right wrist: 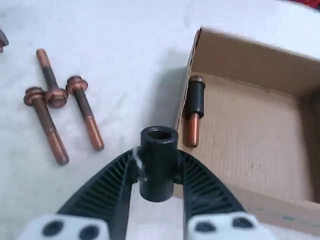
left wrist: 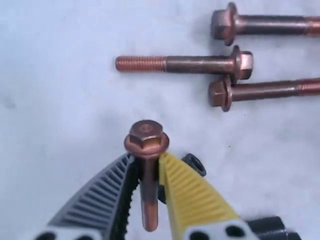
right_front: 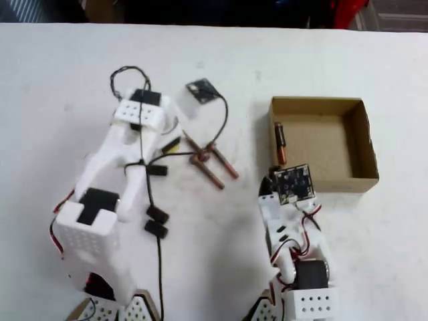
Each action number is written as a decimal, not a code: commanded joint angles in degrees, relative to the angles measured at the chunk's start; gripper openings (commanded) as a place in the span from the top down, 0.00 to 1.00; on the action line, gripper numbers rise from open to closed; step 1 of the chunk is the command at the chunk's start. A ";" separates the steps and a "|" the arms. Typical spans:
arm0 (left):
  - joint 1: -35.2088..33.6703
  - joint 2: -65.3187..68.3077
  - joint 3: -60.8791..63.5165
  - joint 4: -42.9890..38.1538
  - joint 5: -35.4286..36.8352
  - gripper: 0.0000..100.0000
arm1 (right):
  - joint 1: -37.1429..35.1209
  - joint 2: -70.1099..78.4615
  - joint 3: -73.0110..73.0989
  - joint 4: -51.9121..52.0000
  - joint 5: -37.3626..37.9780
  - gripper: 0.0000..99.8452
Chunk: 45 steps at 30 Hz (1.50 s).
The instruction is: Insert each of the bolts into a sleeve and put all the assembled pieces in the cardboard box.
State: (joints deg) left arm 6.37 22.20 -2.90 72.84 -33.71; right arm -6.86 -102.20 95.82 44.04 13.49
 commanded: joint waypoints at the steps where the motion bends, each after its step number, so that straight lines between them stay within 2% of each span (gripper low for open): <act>1: -0.13 -1.01 -3.16 0.70 10.55 0.98 | -1.63 -0.75 1.05 -3.74 0.70 0.98; 6: 0.48 -1.01 -3.25 0.62 24.18 0.98 | -2.07 -0.75 1.05 -3.74 0.70 0.98; 10: 0.48 -1.10 -5.89 1.58 25.93 0.98 | -2.15 -0.75 1.05 -3.74 0.18 0.98; 12: 0.48 -1.10 -9.85 4.48 28.13 0.98 | -3.03 -0.75 1.05 -3.74 0.18 0.98; 15: 0.48 -1.10 -17.58 10.37 37.63 0.98 | -5.23 -0.75 1.05 -3.74 0.18 0.98; 17: 0.40 -1.01 -22.24 13.89 41.14 0.98 | -6.20 -0.75 1.05 -3.74 0.18 0.98; 23: 0.48 -1.01 -29.36 21.71 41.14 0.98 | -11.56 -0.75 1.05 -4.18 0.18 0.98; 28: 0.40 -1.10 -31.38 26.55 37.10 0.98 | -15.08 -0.84 1.05 -6.20 0.62 0.98; 35: 0.22 -2.33 -31.30 27.08 37.10 0.98 | -20.18 -0.84 1.05 -9.63 0.18 0.98; 45: 0.40 -20.26 -28.66 26.73 36.84 0.98 | -27.91 -0.84 1.05 -15.69 0.26 0.98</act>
State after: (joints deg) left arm 6.64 9.45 -31.47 99.47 3.74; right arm -32.00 -102.20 96.35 31.56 13.49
